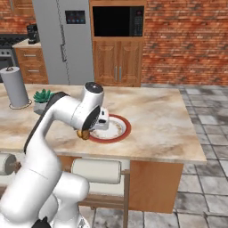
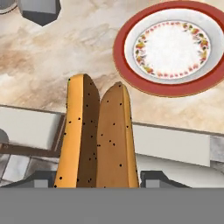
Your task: Move the hot dog bun to the plate on the dining table and place the condiment next to that plate. Then navigate to the fridge and take the sausage and place it on the plate as well.
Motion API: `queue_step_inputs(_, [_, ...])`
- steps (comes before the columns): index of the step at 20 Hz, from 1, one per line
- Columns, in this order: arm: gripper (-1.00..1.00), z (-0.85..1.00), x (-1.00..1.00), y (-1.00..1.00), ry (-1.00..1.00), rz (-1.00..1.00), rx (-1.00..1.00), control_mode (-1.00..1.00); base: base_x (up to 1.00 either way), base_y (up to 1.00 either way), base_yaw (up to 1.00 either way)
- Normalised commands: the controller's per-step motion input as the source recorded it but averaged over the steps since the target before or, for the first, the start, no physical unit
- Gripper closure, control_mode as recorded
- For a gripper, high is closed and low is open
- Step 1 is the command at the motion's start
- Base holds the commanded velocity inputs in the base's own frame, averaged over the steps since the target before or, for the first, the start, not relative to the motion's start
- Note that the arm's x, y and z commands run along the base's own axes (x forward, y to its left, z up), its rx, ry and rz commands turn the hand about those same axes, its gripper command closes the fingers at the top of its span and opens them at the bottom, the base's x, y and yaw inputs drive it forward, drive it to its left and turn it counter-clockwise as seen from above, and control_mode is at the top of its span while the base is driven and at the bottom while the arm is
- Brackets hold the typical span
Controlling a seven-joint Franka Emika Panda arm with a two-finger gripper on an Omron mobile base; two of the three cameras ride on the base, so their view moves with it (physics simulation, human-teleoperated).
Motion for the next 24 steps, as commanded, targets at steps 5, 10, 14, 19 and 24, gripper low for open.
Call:
queue_step_inputs(5, [1.0,-0.29,1.0,0.23,0.0,-0.04,0.0,-1.0,0.0,0.0,0.0])
queue_step_inputs(10, [1.0,-0.48,0.97,0.07,0.0,-0.05,-0.02,-1.0,0.0,0.0,0.0])
queue_step_inputs(14, [1.0,-0.55,0.75,0.0,0.0,-0.08,-0.04,-1.0,0.0,0.0,0.0])
queue_step_inputs(19, [1.0,-0.53,0.6,0.0,0.0,-0.09,-0.03,-1.0,0.0,0.0,0.0])
queue_step_inputs(24, [1.0,-0.45,0.48,-0.08,0.0,-0.07,-0.02,-1.0,0.0,0.0,0.0])
